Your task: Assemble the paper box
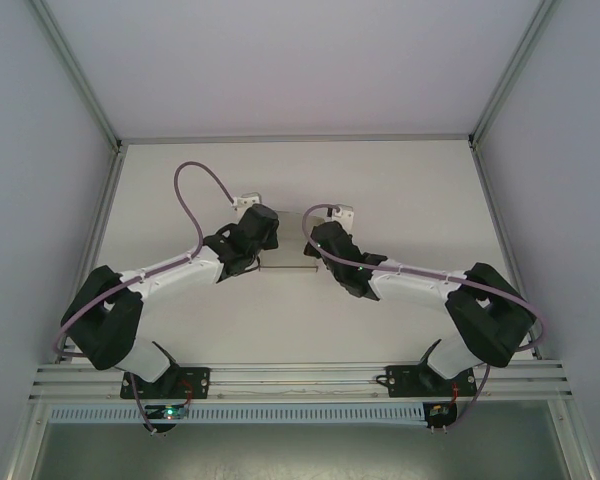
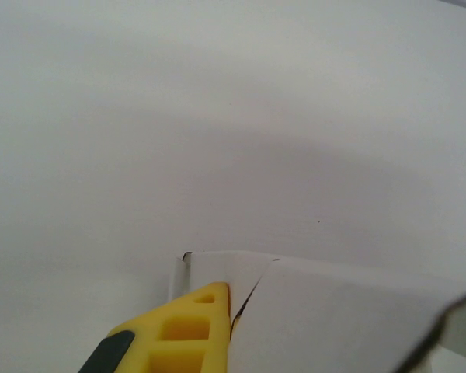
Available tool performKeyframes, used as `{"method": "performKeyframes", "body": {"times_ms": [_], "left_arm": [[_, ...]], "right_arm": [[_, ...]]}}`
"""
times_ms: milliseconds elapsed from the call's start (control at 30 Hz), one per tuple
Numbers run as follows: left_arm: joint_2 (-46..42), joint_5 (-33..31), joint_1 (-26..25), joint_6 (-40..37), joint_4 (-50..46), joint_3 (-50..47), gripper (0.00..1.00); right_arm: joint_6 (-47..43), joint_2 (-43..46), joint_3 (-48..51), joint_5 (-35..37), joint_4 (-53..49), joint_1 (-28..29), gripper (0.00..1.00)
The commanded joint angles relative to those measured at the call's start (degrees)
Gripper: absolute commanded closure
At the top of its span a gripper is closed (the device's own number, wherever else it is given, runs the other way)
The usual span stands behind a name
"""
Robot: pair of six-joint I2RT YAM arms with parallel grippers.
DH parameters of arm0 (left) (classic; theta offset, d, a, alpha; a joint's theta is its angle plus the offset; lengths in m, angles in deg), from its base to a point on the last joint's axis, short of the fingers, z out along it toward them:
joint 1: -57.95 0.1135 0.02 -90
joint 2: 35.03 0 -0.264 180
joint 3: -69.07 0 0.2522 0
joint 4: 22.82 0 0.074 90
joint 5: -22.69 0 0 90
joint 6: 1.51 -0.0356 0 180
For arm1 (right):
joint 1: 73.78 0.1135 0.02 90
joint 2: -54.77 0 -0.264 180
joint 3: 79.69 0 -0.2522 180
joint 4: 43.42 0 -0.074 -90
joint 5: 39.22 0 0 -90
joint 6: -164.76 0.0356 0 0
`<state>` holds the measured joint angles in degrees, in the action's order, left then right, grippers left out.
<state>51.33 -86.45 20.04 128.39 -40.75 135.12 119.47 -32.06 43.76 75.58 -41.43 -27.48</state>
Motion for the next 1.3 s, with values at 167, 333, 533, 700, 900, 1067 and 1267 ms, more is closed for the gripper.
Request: {"method": "performKeyframes", "body": {"times_ms": [167,333,533,700,900,1067,1267], "left_arm": [[-1.7,-0.4,-3.6,4.0,13.2,-9.1,1.0],[-2.5,-1.4,-5.3,2.0,20.9,-15.3,1.0],[-1.6,-0.8,-7.2,-0.5,28.2,-21.0,0.99],[-3.3,-1.3,-8.9,-4.1,29.0,-24.3,0.86],[-7.8,-0.9,-9.6,-4.6,22.6,-25.0,0.67],[-14.2,1.5,-10.3,-5.6,17.1,-24.7,0.29],[-24.5,0.2,-11.5,-4.1,4.1,-23.2,0.0]], "right_arm": [[1.1,-1.7,5.5,8.9,12.4,5.0,0.96],[0.0,-1.3,9.3,11.9,16.1,6.5,0.96],[-1.8,-0.6,13.8,12.7,18.9,7.6,0.96],[-4.1,-0.2,16.2,15.5,20.3,9.6,0.97],[-2.0,1.0,18.0,19.3,16.5,10.5,0.99],[-2.3,1.7,17.4,21.2,12.3,11.3,0.99],[-3.8,1.1,15.2,24.2,7.8,12.9,0.99]]}}
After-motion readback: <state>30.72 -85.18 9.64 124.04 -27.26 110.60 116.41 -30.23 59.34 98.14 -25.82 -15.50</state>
